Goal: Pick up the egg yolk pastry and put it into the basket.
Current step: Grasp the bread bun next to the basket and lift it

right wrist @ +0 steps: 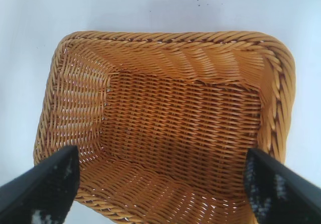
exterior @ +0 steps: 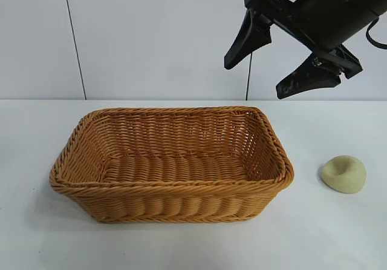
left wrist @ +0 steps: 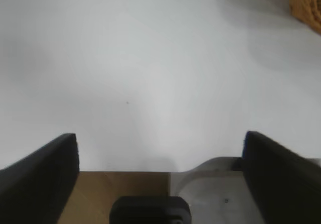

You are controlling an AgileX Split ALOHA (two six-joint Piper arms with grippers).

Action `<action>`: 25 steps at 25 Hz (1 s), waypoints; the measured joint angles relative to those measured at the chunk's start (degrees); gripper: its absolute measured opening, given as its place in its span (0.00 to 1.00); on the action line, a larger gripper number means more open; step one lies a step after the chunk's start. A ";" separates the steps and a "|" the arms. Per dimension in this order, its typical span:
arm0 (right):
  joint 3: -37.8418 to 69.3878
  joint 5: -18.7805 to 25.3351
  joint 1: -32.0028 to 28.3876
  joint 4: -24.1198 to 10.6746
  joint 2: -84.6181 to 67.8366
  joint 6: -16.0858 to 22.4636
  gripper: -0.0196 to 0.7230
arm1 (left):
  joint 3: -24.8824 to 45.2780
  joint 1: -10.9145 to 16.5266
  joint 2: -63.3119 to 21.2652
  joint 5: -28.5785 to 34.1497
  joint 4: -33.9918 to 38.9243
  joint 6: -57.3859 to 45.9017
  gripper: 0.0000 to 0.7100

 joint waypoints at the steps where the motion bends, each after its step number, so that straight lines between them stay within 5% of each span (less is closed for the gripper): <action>1: 0.00 0.00 0.00 0.00 0.00 0.00 0.88 | 2.47 0.00 -3.13 -0.58 0.00 0.00 0.90; 8: 0.00 0.00 0.00 0.00 0.00 0.00 0.88 | 13.04 0.00 -23.41 -6.50 -0.53 0.11 0.90; 20: -0.24 1.89 0.00 -0.33 0.00 0.00 0.88 | 13.38 0.00 -45.44 -7.64 -0.53 0.36 0.90; 22: -1.47 3.11 0.00 -2.68 0.00 1.06 0.88 | 13.38 0.00 -46.28 -7.64 -0.53 0.36 0.90; 25: -4.89 6.01 0.00 -10.84 0.00 6.51 0.88 | 13.38 0.00 -46.28 -7.68 -0.53 0.36 0.90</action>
